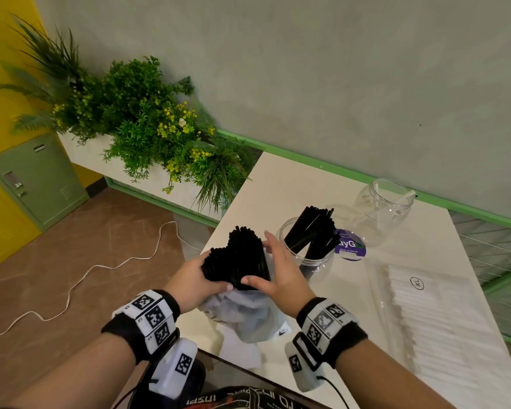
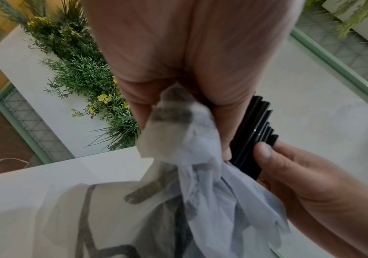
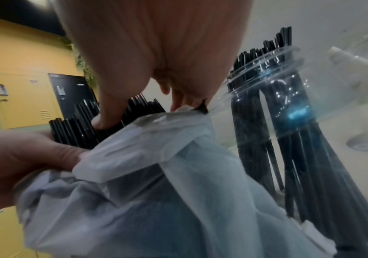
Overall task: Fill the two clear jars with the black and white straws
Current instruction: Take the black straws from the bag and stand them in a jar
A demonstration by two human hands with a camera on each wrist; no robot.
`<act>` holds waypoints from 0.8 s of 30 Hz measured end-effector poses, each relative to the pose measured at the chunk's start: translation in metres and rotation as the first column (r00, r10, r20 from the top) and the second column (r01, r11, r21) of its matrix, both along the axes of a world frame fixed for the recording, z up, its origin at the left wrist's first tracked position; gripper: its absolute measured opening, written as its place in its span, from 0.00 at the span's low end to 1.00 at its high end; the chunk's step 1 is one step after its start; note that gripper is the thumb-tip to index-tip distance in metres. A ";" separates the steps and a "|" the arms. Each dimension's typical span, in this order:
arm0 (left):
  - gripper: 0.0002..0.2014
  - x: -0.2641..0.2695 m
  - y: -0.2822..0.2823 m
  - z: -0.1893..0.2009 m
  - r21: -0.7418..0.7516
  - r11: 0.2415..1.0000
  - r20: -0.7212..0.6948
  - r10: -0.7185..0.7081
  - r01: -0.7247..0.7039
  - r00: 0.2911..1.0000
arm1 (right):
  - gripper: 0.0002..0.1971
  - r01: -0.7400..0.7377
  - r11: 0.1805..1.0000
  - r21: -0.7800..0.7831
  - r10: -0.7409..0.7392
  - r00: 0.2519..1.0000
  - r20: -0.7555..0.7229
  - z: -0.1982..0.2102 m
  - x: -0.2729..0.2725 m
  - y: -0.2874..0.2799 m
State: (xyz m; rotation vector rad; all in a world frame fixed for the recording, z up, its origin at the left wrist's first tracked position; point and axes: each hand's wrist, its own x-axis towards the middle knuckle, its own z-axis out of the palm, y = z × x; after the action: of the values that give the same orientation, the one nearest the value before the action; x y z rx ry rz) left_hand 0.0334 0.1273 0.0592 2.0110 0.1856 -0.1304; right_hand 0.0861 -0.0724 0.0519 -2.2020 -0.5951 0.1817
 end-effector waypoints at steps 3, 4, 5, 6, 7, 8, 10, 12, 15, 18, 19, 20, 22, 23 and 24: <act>0.24 -0.001 0.000 0.000 -0.002 1.000 -0.005 -0.003 0.003 1.000 | 0.36 0.038 0.998 -0.045 -0.037 0.999 0.035 0.002 0.005 0.005; 0.24 -0.002 0.000 0.000 -0.006 1.000 -0.007 -0.004 0.004 1.000 | 0.33 0.047 0.997 -0.062 -0.045 0.998 0.036 0.003 0.006 0.005; 0.23 -0.002 0.000 0.000 -0.009 1.000 -0.009 -0.006 0.006 1.000 | 0.31 0.051 0.996 -0.078 -0.049 0.998 0.030 0.004 0.007 0.005; 0.23 -0.003 0.000 0.000 -0.012 1.000 -0.007 -0.007 0.007 1.000 | 0.30 0.049 0.995 -0.087 -0.047 0.999 0.025 0.004 0.009 0.005; 0.23 -0.003 0.001 0.000 -0.015 1.000 -0.004 -0.008 0.008 1.000 | 0.29 0.046 0.995 -0.087 -0.044 0.999 0.023 0.004 0.010 0.004; 0.23 -0.003 0.001 0.000 -0.020 1.000 -0.001 -0.010 0.010 1.000 | 0.27 0.043 0.996 -0.075 -0.041 0.999 0.021 0.003 0.011 0.004; 0.24 -0.004 0.001 0.000 -0.028 1.000 0.004 -0.012 0.012 1.000 | 0.23 0.045 0.999 -0.028 -0.045 0.999 0.012 0.004 0.011 0.002; 0.24 -0.004 0.002 -0.001 -0.034 0.999 0.006 -0.010 0.010 1.000 | 0.19 0.048 0.998 0.038 -0.048 0.999 0.002 0.007 0.008 0.000; 0.23 -0.004 0.003 -0.004 -0.037 0.999 0.008 -0.007 0.008 1.000 | 0.15 0.059 0.989 0.137 -0.057 0.998 -0.021 0.014 0.003 -0.003; 0.24 -0.003 0.003 -0.005 -0.026 1.000 0.009 -0.006 0.007 1.000 | 0.11 0.078 0.970 0.228 -0.063 0.995 -0.074 0.025 0.001 -0.004; 0.24 -0.003 0.003 -0.005 -0.024 1.000 0.006 -0.006 0.006 1.000 | 0.11 0.094 0.963 0.253 -0.073 0.993 -0.090 0.030 0.001 -0.004; 0.24 -0.003 0.003 -0.005 -0.022 1.000 0.002 -0.008 0.008 1.000 | 0.10 0.112 0.952 0.286 -0.086 0.991 -0.101 0.034 0.001 -0.005; 0.23 -0.002 0.003 -0.005 -0.023 1.000 -0.007 -0.011 0.011 1.000 | 0.06 0.142 0.916 0.375 -0.111 0.989 -0.103 0.046 0.002 -0.004; 0.23 -0.001 0.003 -0.005 -0.026 1.000 -0.008 -0.012 0.011 1.000 | 0.05 0.157 0.893 0.422 -0.126 0.987 -0.101 0.052 0.002 -0.003; 0.23 -0.001 0.003 -0.005 -0.030 1.000 -0.009 -0.010 0.010 1.000 | 0.04 0.176 0.867 0.465 -0.146 0.984 -0.100 0.058 0.003 -0.003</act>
State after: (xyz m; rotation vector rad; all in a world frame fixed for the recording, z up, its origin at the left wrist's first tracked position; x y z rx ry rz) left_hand 0.0325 0.1299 0.0541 1.9821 0.1785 -0.1473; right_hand 0.0895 -0.0753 0.1096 -1.7494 -0.3677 0.0107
